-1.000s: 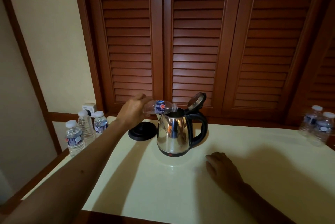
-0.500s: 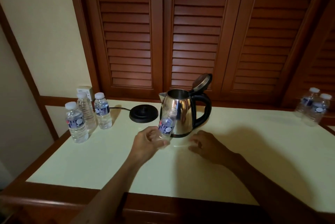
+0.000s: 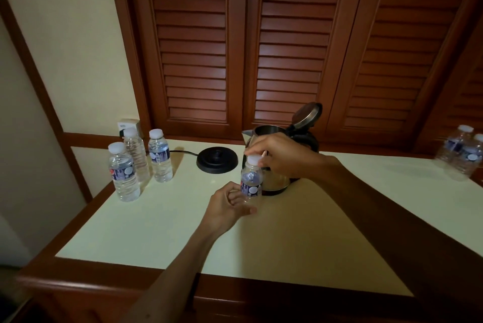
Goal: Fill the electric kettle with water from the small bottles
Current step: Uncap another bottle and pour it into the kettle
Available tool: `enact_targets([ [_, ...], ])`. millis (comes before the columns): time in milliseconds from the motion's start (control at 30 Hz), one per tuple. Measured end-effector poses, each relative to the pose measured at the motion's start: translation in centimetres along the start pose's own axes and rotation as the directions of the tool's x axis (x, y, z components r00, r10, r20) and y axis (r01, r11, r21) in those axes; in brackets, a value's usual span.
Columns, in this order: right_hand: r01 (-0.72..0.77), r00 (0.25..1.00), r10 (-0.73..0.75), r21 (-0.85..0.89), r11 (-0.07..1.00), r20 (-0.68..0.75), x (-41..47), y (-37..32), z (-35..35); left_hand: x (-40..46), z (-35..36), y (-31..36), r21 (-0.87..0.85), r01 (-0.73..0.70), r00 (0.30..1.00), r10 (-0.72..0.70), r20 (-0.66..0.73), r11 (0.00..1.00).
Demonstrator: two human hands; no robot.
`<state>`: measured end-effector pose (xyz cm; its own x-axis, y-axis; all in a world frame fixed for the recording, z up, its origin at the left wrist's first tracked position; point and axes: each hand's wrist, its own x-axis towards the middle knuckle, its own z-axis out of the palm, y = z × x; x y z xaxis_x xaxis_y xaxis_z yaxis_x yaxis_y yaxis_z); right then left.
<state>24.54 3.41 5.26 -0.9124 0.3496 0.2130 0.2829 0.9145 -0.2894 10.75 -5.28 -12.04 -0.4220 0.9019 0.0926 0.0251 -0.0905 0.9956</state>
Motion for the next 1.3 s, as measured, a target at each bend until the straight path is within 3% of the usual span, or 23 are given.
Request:
enact_targets([
  [200,-0.002,0.997,0.008,-0.081,0.997,0.072,0.8,-0.3,0.2,-0.2,0.1,0.4,-0.048,0.031,0.999,-0.032,-0.013,0.998],
  [333,-0.02,0.995,0.042,-0.227,0.974,0.092,1.1,-1.0,0.3,-0.6,0.2,0.6,0.052,0.015,1.0,-0.014,-0.023,0.999],
  [600,0.085,0.988,-0.01,-0.482,0.872,0.157,1.4,-0.9,0.9,-0.4,0.2,0.4,0.126,0.008,1.0,-0.005,-0.026,0.992],
  [833,0.28,0.954,-0.146,-0.612,0.74,0.26,2.0,-1.5,0.7,-0.6,0.3,0.4,0.108,0.019,0.999,-0.015,-0.041,0.994],
  [933,0.179,0.98,-0.083,-0.612,0.77,0.181,2.2,-0.9,1.2,-0.9,0.4,0.7,0.126,0.009,0.999,-0.004,-0.04,0.992],
  [1100,0.112,0.994,-0.077,-0.782,0.613,0.082,1.9,-0.9,2.0,-1.1,0.7,0.8,0.11,0.003,1.0,-0.001,-0.023,0.994],
  [1233,-0.219,0.974,0.194,-0.712,0.668,-0.118,2.0,-1.7,3.1,-1.1,0.9,0.8,0.157,-0.012,1.0,0.015,-0.021,0.987],
  [1300,-0.206,0.977,0.181,-0.732,0.649,-0.114,1.9,-2.1,3.4,-1.3,1.0,0.8,0.202,-0.035,0.998,0.043,-0.036,0.979],
])
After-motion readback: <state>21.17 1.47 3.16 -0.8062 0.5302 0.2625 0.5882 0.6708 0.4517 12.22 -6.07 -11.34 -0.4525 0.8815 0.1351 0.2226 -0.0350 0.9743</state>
